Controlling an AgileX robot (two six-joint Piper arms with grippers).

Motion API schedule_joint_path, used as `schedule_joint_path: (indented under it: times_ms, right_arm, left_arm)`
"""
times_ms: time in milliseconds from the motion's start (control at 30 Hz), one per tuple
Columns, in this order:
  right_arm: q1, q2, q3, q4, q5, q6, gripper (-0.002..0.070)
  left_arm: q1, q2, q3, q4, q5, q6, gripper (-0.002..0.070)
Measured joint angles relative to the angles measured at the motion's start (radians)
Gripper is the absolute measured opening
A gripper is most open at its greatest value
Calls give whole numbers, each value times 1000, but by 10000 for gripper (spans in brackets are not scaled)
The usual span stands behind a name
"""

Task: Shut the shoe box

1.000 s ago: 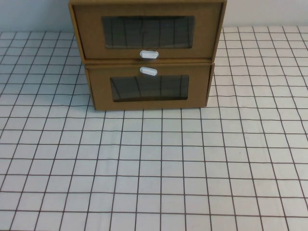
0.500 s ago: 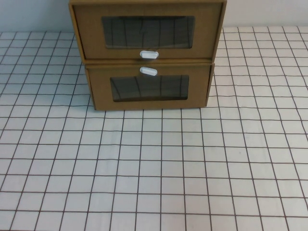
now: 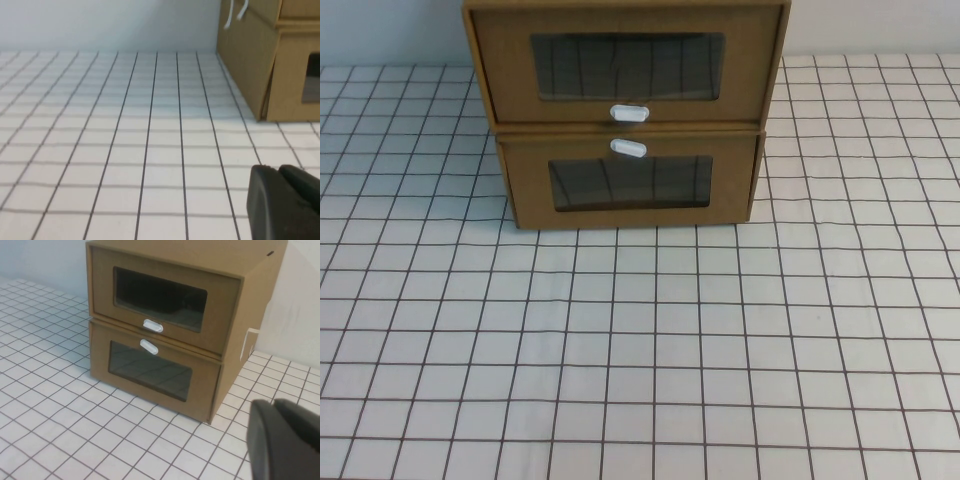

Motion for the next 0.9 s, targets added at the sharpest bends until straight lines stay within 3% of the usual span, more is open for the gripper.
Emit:
schedule_joint_path:
  times_ms: [300,900]
  right_arm:
    - [0,0,5,0,2,0,-13]
    - [0,0,5,0,5,0,-13]
  left_arm:
    - [0,-5,21,23,137,-19,-5]
    - [0,-5,21,25,153,-22,-5]
